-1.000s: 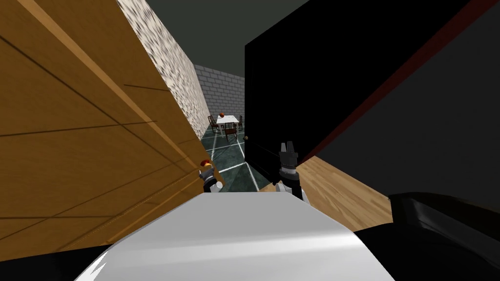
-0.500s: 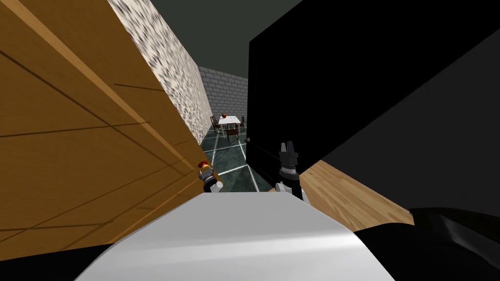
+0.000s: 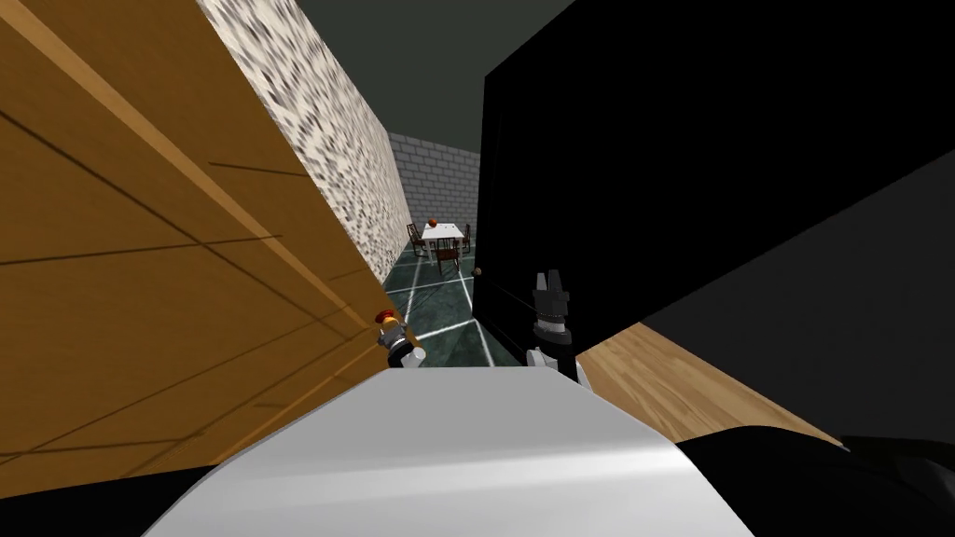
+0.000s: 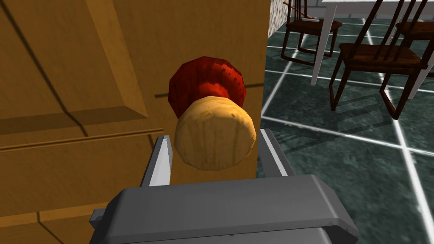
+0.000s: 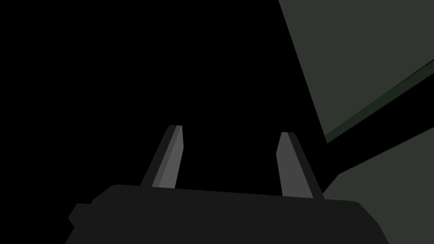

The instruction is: Push the door open

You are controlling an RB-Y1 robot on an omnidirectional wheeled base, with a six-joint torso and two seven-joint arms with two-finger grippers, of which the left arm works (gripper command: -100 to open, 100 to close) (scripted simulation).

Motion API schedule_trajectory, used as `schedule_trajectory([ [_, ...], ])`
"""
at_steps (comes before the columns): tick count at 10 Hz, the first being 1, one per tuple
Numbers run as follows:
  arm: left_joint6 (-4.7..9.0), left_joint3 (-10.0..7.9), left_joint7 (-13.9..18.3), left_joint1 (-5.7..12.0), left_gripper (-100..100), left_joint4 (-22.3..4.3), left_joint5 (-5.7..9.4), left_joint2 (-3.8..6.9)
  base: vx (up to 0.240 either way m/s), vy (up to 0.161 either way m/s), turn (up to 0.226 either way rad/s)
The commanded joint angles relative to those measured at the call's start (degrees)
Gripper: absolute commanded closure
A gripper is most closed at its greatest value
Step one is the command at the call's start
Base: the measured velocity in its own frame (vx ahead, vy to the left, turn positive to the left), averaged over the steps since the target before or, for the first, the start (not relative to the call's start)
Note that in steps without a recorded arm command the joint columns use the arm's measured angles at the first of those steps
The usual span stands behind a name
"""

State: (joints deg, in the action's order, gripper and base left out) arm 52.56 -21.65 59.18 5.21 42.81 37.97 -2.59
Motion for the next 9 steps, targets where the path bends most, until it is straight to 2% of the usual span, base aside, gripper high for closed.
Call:
schedule_trajectory([
  [1, 0.97, -0.80, 0.36, 0.91, 100, -1.38, 0.44, 2.12, 0.134, 0.077, 0.015],
  [3, 1.09, -1.06, 0.23, 0.94, 100, -1.39, 0.62, 2.43, 0.074, 0.051, 0.009],
  [4, 1.52, -1.96, -0.20, 1.04, 100, -1.41, 1.25, 3.21, 0.082, 0.068, 0.033],
  [6, 2.17, -3.32, -0.84, 1.19, 100, -1.45, 2.19, 3.66, 0.186, 0.101, 0.049],
  [8, 2.50, -4.01, -1.17, 1.26, 100, -1.47, 2.67, 3.58, 0.171, 0.115, 0.036],
  [9, 2.98, -5.02, -1.65, 1.38, 100, -1.49, 3.37, 3.08, 0.164, 0.090, 0.048],
])
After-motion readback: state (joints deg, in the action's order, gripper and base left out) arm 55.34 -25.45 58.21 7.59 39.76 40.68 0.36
